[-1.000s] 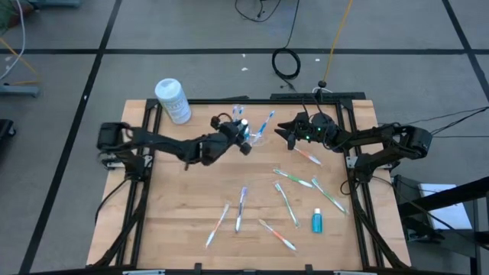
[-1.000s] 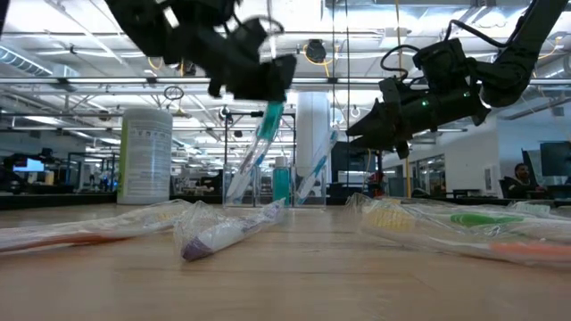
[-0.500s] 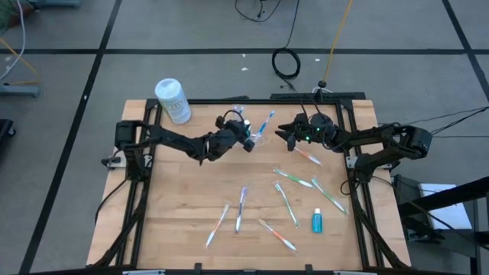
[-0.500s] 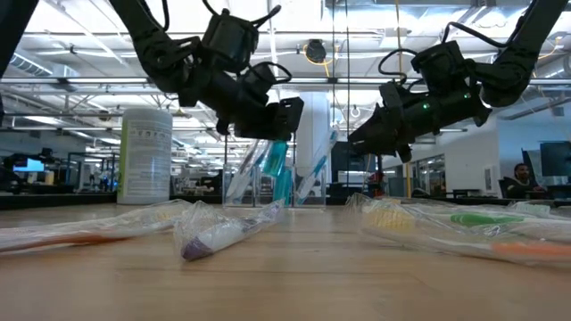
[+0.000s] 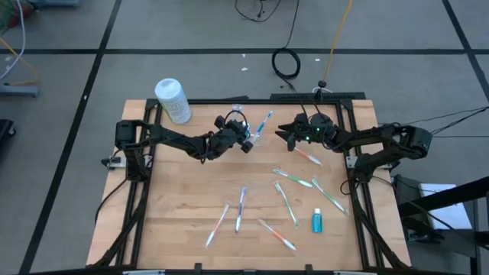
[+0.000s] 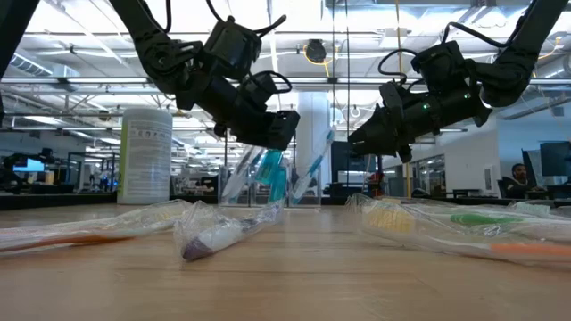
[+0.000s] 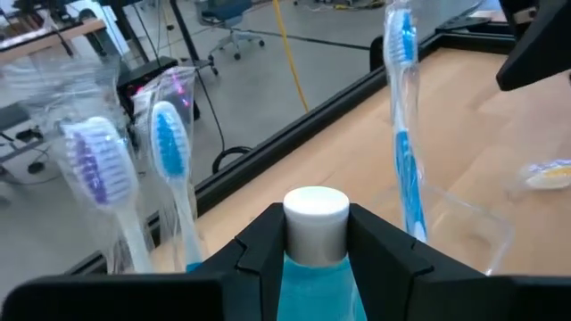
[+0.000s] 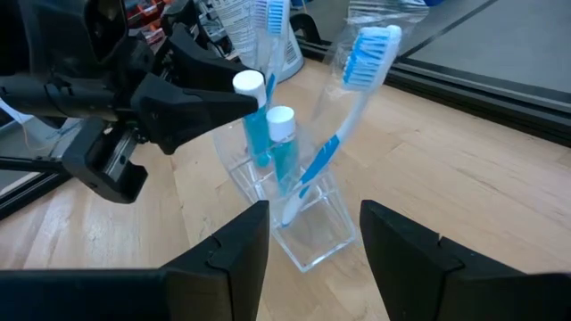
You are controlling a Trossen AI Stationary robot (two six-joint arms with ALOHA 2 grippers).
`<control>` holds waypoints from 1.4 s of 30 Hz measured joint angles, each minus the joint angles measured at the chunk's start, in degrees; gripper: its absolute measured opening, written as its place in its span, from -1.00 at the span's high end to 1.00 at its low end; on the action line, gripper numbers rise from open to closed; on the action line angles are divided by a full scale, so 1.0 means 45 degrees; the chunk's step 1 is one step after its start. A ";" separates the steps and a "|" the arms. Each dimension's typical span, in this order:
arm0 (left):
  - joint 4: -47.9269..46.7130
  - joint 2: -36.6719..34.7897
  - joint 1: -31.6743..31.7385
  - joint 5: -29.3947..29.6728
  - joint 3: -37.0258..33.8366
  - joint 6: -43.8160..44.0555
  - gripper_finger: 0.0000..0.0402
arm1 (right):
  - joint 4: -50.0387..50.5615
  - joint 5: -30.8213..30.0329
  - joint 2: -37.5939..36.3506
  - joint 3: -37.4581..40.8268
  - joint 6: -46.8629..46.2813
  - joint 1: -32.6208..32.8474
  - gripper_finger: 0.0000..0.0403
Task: Pick & Place toothbrushing station
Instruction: Put the left blue mouthwash bottle into the transparent organizer, then put the top orange toothbrush into the transparent organizer
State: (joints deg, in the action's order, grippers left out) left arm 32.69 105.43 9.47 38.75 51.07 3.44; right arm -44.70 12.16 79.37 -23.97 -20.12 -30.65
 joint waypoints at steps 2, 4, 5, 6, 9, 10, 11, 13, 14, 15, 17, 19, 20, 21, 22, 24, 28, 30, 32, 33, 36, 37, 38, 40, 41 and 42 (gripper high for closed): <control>0.0004 0.0000 0.0000 -0.0189 0.0000 -0.0034 0.41 | -0.0002 0.0000 0.0000 0.0000 0.0000 0.0000 0.16; 0.0003 0.0003 -0.0004 -0.0394 0.0000 -0.0020 0.36 | -0.0002 0.0000 0.0004 0.0000 0.0000 0.0000 0.16; 0.0004 0.0001 -0.0005 -0.0418 0.0000 -0.0020 0.33 | -0.0002 0.0000 0.0000 0.0000 0.0000 0.0000 0.16; 0.0005 0.0005 0.0000 -0.0419 0.0000 -0.0017 0.30 | -0.0002 0.0000 0.0000 0.0000 -0.0005 0.0000 0.16; 0.0010 0.0005 0.0000 -0.0419 0.0000 0.0061 0.21 | -0.0002 0.0000 0.0000 0.0000 0.0000 0.0000 0.16; 0.0018 0.0004 0.0000 -0.0419 0.0000 0.0056 0.18 | -0.0002 0.0000 0.0000 -0.0003 0.0000 0.0000 0.16; 0.0018 0.0005 0.0000 -0.0420 0.0000 0.0023 0.16 | -0.0002 -0.0001 0.0000 0.0000 0.0000 0.0000 0.16; 0.0013 0.0005 0.0000 -0.0433 0.0000 0.0014 0.13 | -0.0002 0.0000 0.0000 0.0000 0.0000 0.0000 0.16; 0.0013 0.0004 0.0000 -0.0446 0.0000 0.0018 0.12 | -0.0002 0.0000 0.0000 0.0000 0.0000 0.0000 0.16; 0.0018 0.0004 0.0000 -0.0458 0.0000 0.0014 0.11 | -0.0002 0.0000 0.0000 0.0000 0.0000 0.0000 0.16; 0.0018 0.0000 0.0000 -0.0600 0.0000 0.0021 0.11 | -0.0002 0.0000 0.0000 0.0000 0.0000 0.0003 0.16; 0.0018 0.0005 0.0000 -0.0643 0.0000 0.0079 0.11 | -0.0002 0.0000 0.0000 0.0000 0.0000 0.0000 0.16; 0.0018 0.0000 0.0000 -0.0652 0.0000 0.0146 0.11 | -0.0002 0.0000 0.0002 0.0000 -0.0001 0.0000 0.16; 0.0018 0.0005 0.0000 -0.0652 0.0000 0.0180 0.11 | -0.0002 0.0000 0.0004 0.0000 0.0000 0.0001 0.16; 0.0018 0.0003 0.0000 -0.0652 0.0000 0.0258 0.11 | -0.0002 0.0000 0.0000 0.0000 0.0000 0.0000 0.16; 0.0017 -0.0029 0.0000 -0.0652 0.0000 0.0258 0.11 | -0.0002 0.0000 0.0000 0.0000 0.0000 0.0000 0.16; -0.0112 -0.0380 -0.0039 -0.0653 0.0000 0.0221 0.11 | -0.0002 0.0000 0.0000 0.0000 0.0000 0.0001 0.16; -0.0229 -0.0684 -0.0057 -0.0817 0.0000 0.0365 0.11 | -0.0002 0.0005 0.0000 0.0000 0.0000 0.0000 0.16; -0.0636 -0.1119 -0.0053 -0.1472 0.0000 0.0596 0.11 | 0.0003 0.0010 0.0000 0.0000 0.0000 0.0000 0.16; -0.0874 -0.1387 -0.0053 -0.1894 0.0000 0.0797 0.11 | 0.0003 0.0011 0.0000 0.0000 0.0000 0.0000 0.16; -0.1752 -0.2361 -0.0111 -0.3133 0.0000 0.1478 0.11 | 0.0086 0.0015 0.0000 0.0000 0.0000 0.0000 0.16; -0.2142 -0.2715 -0.0158 -0.3404 0.0000 0.1569 0.11 | 0.0091 0.0015 0.0000 0.0000 0.0000 0.0001 0.16; -0.2493 -0.3072 -0.0221 -0.3635 0.0001 0.1590 0.11 | 0.0091 0.0015 0.0000 0.0000 0.0000 0.0001 0.16; -0.3663 -0.3908 -0.0311 -0.3854 0.0000 0.1339 0.11 | 0.0104 0.0019 0.0000 0.0000 0.0000 0.0000 0.16; -0.4251 -0.4353 -0.0383 -0.3897 0.0000 0.1255 0.11 | 0.0110 0.0019 0.0000 0.0000 0.0000 0.0004 0.16; -0.4835 -0.4790 -0.0441 -0.3898 0.0000 0.1257 0.11 | 0.0137 0.0019 0.0000 -0.0002 0.0000 0.0000 0.16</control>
State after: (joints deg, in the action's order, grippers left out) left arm 10.93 83.87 7.49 21.21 51.07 9.10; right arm -44.09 12.25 79.37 -23.97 -20.12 -30.65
